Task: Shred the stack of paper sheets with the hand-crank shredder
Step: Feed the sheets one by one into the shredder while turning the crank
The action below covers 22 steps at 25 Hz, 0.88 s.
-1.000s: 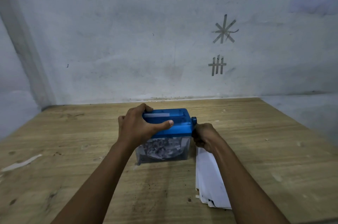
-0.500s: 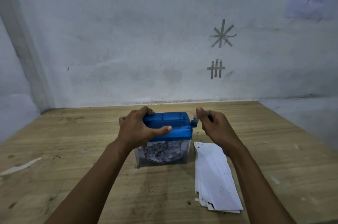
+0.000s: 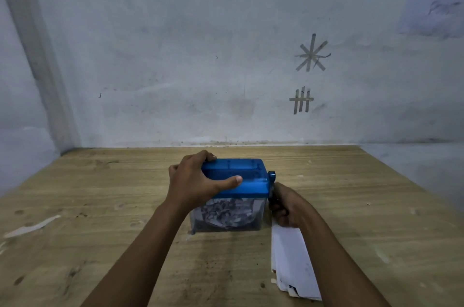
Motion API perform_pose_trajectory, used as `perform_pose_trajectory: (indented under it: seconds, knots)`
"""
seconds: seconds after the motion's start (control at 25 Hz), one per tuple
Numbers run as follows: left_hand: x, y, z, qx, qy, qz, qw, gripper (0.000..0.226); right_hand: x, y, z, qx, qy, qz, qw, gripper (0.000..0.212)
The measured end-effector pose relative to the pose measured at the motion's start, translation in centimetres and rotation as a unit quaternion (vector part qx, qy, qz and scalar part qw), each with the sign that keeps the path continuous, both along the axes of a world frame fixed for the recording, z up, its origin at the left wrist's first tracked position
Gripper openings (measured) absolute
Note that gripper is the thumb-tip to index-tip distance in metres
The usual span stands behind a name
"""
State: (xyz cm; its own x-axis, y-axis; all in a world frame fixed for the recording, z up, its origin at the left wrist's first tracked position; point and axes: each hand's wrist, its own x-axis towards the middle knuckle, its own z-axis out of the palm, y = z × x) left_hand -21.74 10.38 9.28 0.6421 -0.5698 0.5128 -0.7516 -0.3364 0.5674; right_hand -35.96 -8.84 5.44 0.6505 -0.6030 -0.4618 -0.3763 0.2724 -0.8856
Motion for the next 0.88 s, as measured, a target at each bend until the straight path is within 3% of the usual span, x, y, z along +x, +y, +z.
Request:
perform_pose_trajectory:
  seconds: [0.12, 0.24, 0.36, 0.56, 0.68, 0.76, 0.88]
  knots:
    - [-0.2, 0.3, 0.2, 0.012, -0.036, 0.017, 0.999, 0.082, -0.6, 0.5, 0.0, -0.086, -0.013, 0.010, 0.996, 0.038]
    - [-0.3, 0.7, 0.1, 0.065, -0.144, 0.035, 0.987, 0.085, -1.4, 0.7, -0.3, -0.231, -0.020, 0.012, 0.973, 0.046]
    - [-1.3, 0.4, -0.1, 0.046, -0.242, -0.011, 0.969, 0.063, -3.3, -0.1, -1.1, -0.345, -0.044, 0.022, 0.937, 0.047]
    - [-5.4, -0.7, -1.6, 0.023, -0.304, -0.139, 0.942, 0.039, -7.0, -2.9, -2.6, -0.434, -0.071, -0.026, 0.898, 0.038]
    - [-8.7, -2.0, -2.8, 0.035, -0.296, -0.202, 0.933, 0.028, -10.1, -4.7, -4.1, -0.428, -0.058, -0.103, 0.896, 0.038]
    - [-10.8, -2.8, -3.3, 0.095, -0.201, -0.253, 0.941, 0.032, -11.4, -5.3, -4.9, -0.394, -0.071, -0.163, 0.902, 0.039]
    - [-12.9, -3.7, -5.5, 0.242, -0.049, -0.297, 0.922, 0.072, -11.8, -5.1, -5.0, -0.354, -0.099, -0.211, 0.906, 0.040]
